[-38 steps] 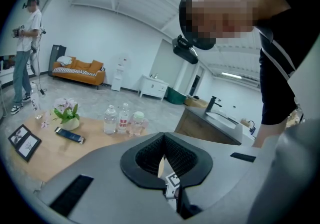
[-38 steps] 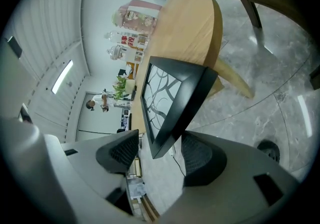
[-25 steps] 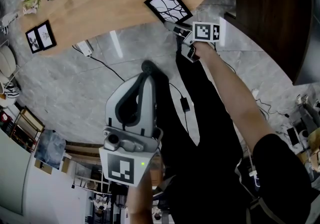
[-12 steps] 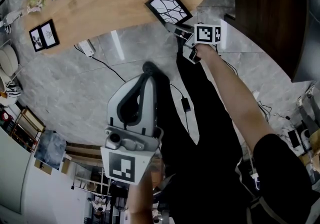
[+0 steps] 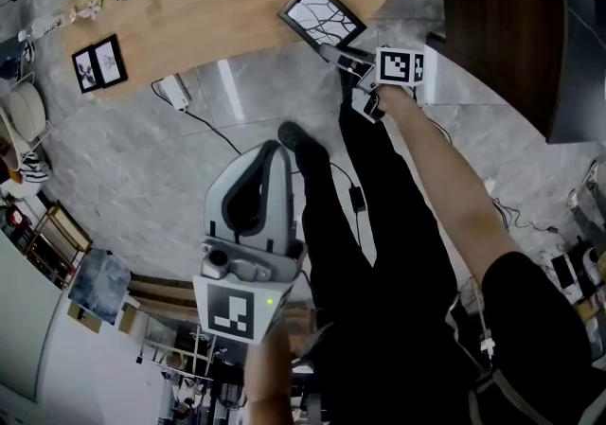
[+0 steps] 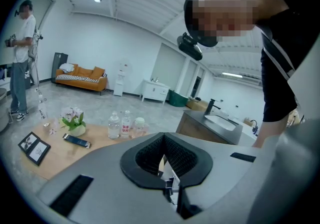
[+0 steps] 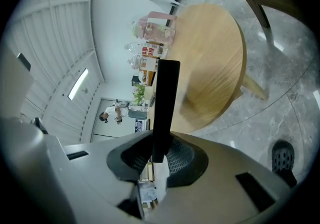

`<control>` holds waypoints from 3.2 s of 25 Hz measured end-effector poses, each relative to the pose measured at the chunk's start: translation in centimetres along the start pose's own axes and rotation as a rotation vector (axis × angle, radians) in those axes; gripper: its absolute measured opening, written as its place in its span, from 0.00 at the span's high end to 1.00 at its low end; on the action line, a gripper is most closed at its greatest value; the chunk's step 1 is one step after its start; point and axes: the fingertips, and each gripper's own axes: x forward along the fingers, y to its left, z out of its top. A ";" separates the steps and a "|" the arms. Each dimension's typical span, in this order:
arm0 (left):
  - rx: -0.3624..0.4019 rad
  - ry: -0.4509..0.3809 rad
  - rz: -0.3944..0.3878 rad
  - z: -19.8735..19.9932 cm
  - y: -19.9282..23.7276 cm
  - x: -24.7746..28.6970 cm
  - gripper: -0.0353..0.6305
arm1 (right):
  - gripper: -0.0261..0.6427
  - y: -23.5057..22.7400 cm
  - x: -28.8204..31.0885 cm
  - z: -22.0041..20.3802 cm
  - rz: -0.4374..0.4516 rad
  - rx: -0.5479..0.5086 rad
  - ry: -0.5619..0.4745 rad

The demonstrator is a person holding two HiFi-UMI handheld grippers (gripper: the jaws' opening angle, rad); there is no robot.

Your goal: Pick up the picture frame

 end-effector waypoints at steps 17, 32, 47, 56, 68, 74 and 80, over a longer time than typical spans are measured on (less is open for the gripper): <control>0.131 -0.109 -0.066 3.9 -2.5 -11.1 0.93 | 0.85 19.2 -6.1 -3.3 0.186 -0.055 -0.192; 0.184 -0.177 -0.209 2.7 -3.0 -33.2 0.93 | 0.85 40.7 -13.1 -18.8 0.242 -0.089 -0.460; 0.212 -0.228 -0.312 4.3 -5.9 -43.6 0.93 | 0.85 54.3 -22.9 -29.0 0.283 -0.019 -0.678; 0.224 -0.275 -0.315 5.3 -8.3 -45.2 0.93 | 0.85 56.6 -30.0 -32.7 0.319 -0.055 -0.750; 0.228 -0.237 -0.348 5.1 -10.0 -43.2 0.93 | 0.85 56.6 -30.5 -33.1 0.285 -0.120 -0.749; 0.227 -0.222 -0.353 4.4 -10.4 -43.1 0.93 | 0.85 56.8 -30.3 -33.3 0.297 -0.119 -0.743; 0.223 -0.224 -0.355 4.3 -10.7 -42.9 0.93 | 0.85 56.7 -30.4 -33.3 0.301 -0.125 -0.737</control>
